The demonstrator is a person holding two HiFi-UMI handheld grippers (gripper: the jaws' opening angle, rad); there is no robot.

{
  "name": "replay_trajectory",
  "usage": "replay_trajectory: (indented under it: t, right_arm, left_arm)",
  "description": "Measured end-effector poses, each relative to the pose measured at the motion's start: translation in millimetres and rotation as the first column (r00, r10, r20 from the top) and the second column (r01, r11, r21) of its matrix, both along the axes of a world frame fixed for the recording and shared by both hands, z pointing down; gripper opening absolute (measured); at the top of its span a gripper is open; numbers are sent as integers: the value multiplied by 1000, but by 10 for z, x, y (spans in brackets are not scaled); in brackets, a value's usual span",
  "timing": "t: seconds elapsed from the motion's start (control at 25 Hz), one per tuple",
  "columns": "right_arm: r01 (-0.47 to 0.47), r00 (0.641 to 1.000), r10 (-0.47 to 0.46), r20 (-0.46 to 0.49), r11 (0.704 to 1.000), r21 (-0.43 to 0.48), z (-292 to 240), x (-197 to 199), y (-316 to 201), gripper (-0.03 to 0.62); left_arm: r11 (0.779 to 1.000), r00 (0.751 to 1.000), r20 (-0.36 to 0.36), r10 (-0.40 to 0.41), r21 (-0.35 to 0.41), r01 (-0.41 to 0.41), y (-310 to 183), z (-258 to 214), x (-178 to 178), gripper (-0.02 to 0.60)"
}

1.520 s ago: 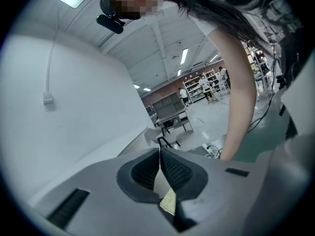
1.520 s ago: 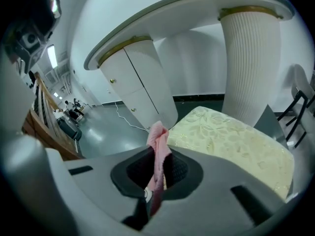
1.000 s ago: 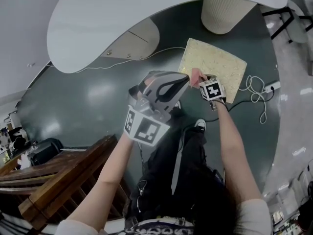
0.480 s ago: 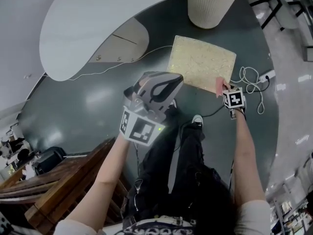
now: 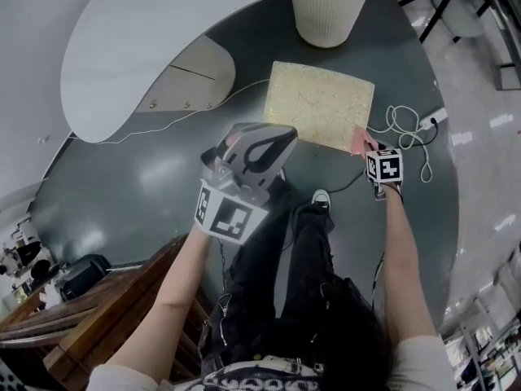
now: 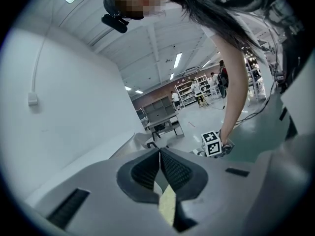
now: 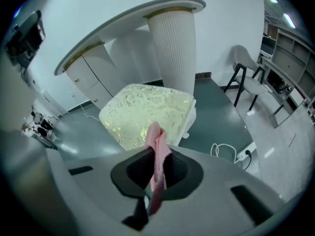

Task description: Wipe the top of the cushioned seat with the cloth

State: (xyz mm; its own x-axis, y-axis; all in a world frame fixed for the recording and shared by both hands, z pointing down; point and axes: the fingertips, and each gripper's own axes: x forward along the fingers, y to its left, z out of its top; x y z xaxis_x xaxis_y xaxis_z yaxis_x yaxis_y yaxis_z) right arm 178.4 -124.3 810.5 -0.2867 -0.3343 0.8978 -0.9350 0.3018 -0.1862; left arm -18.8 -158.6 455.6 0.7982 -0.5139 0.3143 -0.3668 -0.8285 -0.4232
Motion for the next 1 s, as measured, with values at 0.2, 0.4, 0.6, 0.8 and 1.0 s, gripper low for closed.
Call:
replay_trajectory:
  t: [0.2, 0.4, 0.6, 0.8, 1.0]
  right_arm:
    - [-5, 991, -16, 134, 988, 155, -751, -201, -128, 11]
    - [1, 972, -64, 225, 964, 267, -1550, -333, -71, 11]
    - [-17, 950, -94, 296, 936, 352, -2344, -368, 79, 11]
    - [-37, 932, -110, 346, 919, 392, -2984, -423, 295, 11]
    - [-54, 914, -134, 383, 895, 442, -3531, -467, 474, 11]
  left_arm:
    - [1000, 1000, 1, 16, 23, -16, 124, -174, 239, 6]
    - [999, 1000, -24, -6, 39, 7, 273, -456, 406, 6]
    - [997, 998, -32, -55, 52, 56, 496, -720, 507, 6]
    - [991, 992, -37, -119, 54, 121, 726, -1006, 486, 8]
    - [981, 983, -48, -179, 65, 182, 917, -1287, 449, 6]
